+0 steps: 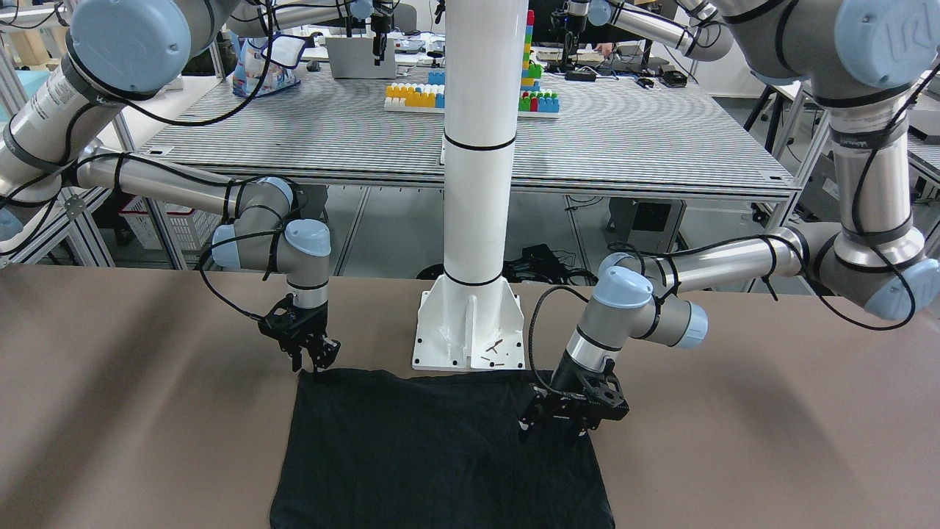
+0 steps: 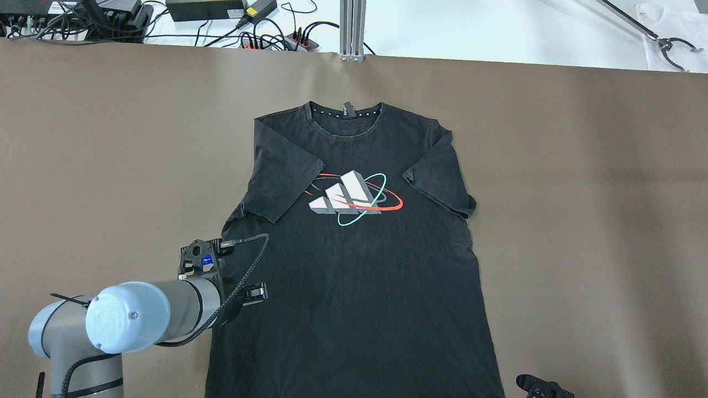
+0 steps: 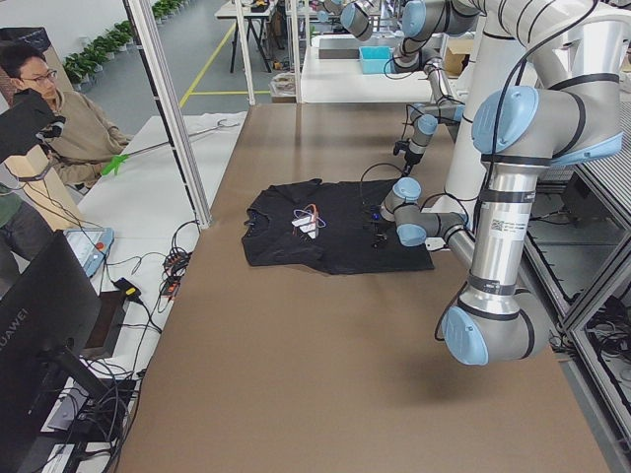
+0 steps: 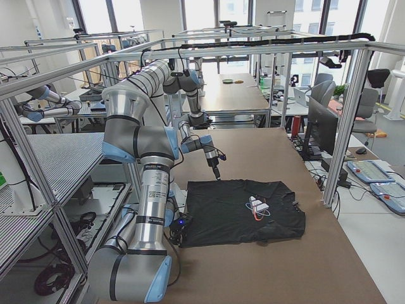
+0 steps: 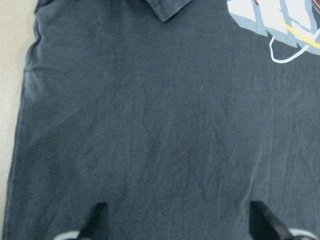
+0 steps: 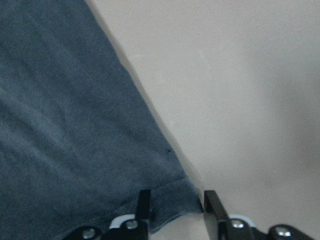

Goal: Fold clothes
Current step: 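Move both grippers down to the hem corners nearest the robot, then grasp the hem corners with the left and right grippers, then lift the hem with both grippers and fold it toward the collar, then lay the hem down near the collar and open both grippers, then move the right gripper to the folded edge nearest the robot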

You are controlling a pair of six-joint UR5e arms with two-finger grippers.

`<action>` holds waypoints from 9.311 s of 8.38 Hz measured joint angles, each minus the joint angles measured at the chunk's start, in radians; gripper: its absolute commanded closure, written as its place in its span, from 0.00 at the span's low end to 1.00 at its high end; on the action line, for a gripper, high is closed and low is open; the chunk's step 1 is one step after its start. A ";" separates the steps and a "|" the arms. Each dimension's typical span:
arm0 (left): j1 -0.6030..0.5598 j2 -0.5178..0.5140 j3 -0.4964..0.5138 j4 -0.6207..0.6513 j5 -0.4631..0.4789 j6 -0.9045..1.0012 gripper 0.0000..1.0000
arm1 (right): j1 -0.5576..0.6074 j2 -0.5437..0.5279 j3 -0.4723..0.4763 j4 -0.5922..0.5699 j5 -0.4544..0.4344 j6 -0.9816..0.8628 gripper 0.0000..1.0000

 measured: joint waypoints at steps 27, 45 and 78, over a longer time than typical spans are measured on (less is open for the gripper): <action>0.473 0.477 -0.323 -0.002 0.360 -0.324 1.00 | -0.021 0.061 0.236 -0.131 0.042 0.060 1.00; -0.475 -0.111 0.026 0.185 -0.323 0.084 1.00 | 0.935 0.583 -0.364 -0.271 0.528 -0.606 1.00; -0.558 -0.412 0.787 -0.272 -0.245 0.115 0.44 | 0.673 0.306 -0.316 0.273 0.415 -0.211 1.00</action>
